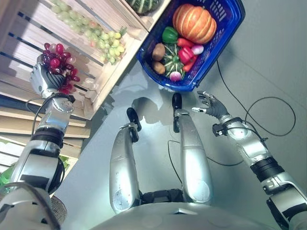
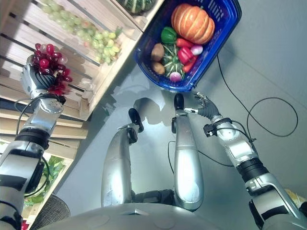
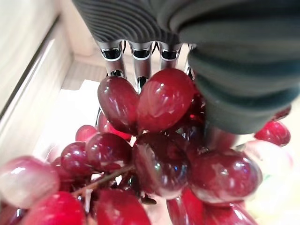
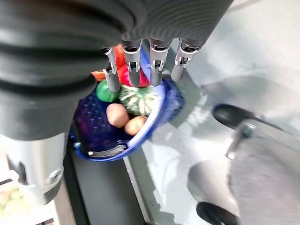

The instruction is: Pick up fruits and vegetables into the basket

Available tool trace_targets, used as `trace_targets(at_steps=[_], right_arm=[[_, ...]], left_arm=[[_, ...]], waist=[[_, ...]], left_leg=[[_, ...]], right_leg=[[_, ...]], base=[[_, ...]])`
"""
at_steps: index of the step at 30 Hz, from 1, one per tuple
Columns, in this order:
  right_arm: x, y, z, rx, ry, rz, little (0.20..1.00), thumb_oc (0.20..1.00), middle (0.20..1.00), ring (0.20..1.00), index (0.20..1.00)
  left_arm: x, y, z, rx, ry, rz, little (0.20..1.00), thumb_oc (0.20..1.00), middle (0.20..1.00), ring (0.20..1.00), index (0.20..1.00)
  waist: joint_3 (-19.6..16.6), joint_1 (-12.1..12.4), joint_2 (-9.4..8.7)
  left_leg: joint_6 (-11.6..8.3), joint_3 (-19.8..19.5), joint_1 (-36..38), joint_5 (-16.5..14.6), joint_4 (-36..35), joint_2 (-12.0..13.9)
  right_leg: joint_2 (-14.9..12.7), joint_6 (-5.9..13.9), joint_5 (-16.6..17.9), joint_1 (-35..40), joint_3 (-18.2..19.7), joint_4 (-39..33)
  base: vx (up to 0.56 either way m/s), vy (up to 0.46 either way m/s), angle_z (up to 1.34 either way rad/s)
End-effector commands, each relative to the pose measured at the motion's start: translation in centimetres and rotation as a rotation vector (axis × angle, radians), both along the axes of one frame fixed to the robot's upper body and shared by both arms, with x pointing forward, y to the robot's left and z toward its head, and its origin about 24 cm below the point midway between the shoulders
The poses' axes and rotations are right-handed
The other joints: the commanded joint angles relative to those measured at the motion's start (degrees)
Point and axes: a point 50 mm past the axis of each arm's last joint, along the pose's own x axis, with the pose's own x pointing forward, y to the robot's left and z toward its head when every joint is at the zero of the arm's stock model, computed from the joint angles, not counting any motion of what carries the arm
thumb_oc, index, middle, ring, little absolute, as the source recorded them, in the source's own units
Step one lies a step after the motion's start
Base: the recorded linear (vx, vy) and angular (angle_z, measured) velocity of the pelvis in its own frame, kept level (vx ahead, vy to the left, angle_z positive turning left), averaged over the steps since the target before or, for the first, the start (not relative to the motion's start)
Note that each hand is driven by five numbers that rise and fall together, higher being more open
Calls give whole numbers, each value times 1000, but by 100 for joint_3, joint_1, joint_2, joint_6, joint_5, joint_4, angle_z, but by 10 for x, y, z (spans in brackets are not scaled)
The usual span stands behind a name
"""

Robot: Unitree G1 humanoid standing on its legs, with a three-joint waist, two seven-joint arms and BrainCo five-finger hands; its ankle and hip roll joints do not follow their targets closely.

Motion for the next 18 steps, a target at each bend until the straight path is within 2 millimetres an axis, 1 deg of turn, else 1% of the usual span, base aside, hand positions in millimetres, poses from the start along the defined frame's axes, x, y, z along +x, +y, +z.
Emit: trace_targets(at_steps=[1, 2, 3, 4, 6, 7, 8, 9, 11, 13, 14, 15, 16, 17, 18], right_arm=[[-4, 20, 10, -54, -86, 24, 1000, 1000, 1000, 1000, 1000], [-3, 20, 12, -71, -102, 19, 1000, 1000, 1000, 1000, 1000], [-1, 22, 19, -97, -131, 13, 1000, 1000, 1000, 1000, 1000], [0, 24, 24, -111, -155, 15, 1000, 1000, 1000, 1000, 1000], [4, 29, 36, -138, -218, 9, 1000, 1000, 1000, 1000, 1000], [6, 32, 42, -150, -250, 9, 1000, 1000, 1000, 1000, 1000], [9, 37, 49, -162, -285, 11, 1000, 1000, 1000, 1000, 1000], [10, 39, 52, -167, -305, 12, 1000, 1000, 1000, 1000, 1000], [16, 50, 69, -175, -369, 33, 1000, 1000, 1000, 1000, 1000], [21, 61, 79, -191, -395, 66, 1000, 1000, 1000, 1000, 1000], [22, 63, 81, -195, -399, 73, 1000, 1000, 1000, 1000, 1000], [24, 70, 85, -214, -417, 96, 1000, 1000, 1000, 1000, 1000], [24, 71, 85, -215, -418, 98, 1000, 1000, 1000, 1000, 1000], [26, 75, 88, -227, -427, 107, 1000, 1000, 1000, 1000, 1000], [26, 77, 89, -231, -435, 112, 1000, 1000, 1000, 1000, 1000]], left_arm=[[-6, -3, 22, -121, -182, -127, 200, 200, 200, 200, 200], [-6, -8, 24, -139, -206, -165, 200, 200, 200, 200, 200], [-7, -19, 32, -156, -246, -240, 200, 200, 200, 200, 200], [-8, -24, 36, -164, -272, -276, 200, 200, 200, 200, 200], [-11, -42, 48, -197, -333, -392, 200, 200, 200, 200, 200], [-13, -49, 52, -205, -356, -431, 200, 200, 200, 200, 200], [-14, -59, 57, -219, -378, -486, 200, 200, 200, 200, 200], [-15, -62, 58, -227, -384, -514, 200, 200, 200, 200, 200], [-19, -80, 69, -261, -424, -633, 200, 200, 200, 200, 200], [-22, -94, 75, -280, -435, -740, 200, 200, 200, 200, 200], [-23, -97, 77, -284, -436, -757, 200, 200, 200, 200, 200], [-24, -106, 79, -310, -436, -837, 200, 200, 200, 200, 200], [-25, -108, 80, -313, -436, -846, 200, 200, 200, 200, 200], [-26, -114, 82, -325, -433, -888, 200, 200, 200, 200, 200], [-26, -117, 83, -332, -432, -913, 200, 200, 200, 200, 200]], waist=[[-169, 152, -95], [-169, 167, -93], [-169, 206, -86], [-169, 221, -83], [-169, 279, -79], [-169, 292, -86], [-169, 317, -83], [-169, 327, -82], [-169, 385, -77], [-186, 441, -67], [-191, 447, -67], [-227, 480, -65], [-230, 484, -65], [-260, 510, -63], [-267, 520, -63]], left_leg=[[91, 52, 240, -183, -295, -394], [94, 49, 286, -192, -301, -398], [110, 45, 422, -223, -320, -406], [118, 43, 489, -237, -334, -410], [145, 41, 653, -259, -383, -417], [190, 85, 643, -108, -444, -415], [202, 79, 728, -121, -468, -421], [207, 76, 761, -126, -477, -424], [222, 59, 940, -152, -492, -425], [235, 30, 1078, -173, -508, -429], [238, 25, 1113, -175, -517, -430], [247, 8, 1181, -183, -536, -439], [247, 5, 1199, -183, -542, -440], [249, -10, 1266, -182, -565, -445], [251, -17, 1296, -181, -574, -447]], right_leg=[[-20, 248, -536, 438, -70, 4], [-22, 251, -542, 490, -71, -5], [-37, 258, -569, 642, -76, -35], [-43, 263, -580, 710, -81, -51], [-62, 275, -593, 881, -102, -93], [-74, 238, -446, 886, -135, -172], [-74, 244, -458, 971, -137, -186], [-76, 247, -462, 1004, -139, -190], [-112, 256, -474, 1214, -166, -234], [-149, 259, -484, 1359, -192, -256], [-153, 258, -485, 1393, -195, -264], [-168, 255, -490, 1470, -202, -290], [-170, 255, -490, 1490, -204, -298], [-187, 254, -489, 1566, -215, -326], [-196, 255, -487, 1599, -222, -337]], base=[[29, -1, 14], [40, -6, 12], [39, -7, 7], [41, -10, 5], [-10, -20, 6], [-46, -25, 10], [-54, -20, 9], [33, -19, 5], [15, -14, 1], [33, -26, 0], [46, -33, 1], [30, -25, 1], [42, -34, 3], [28, -22, 4], [35, -29, 4]])
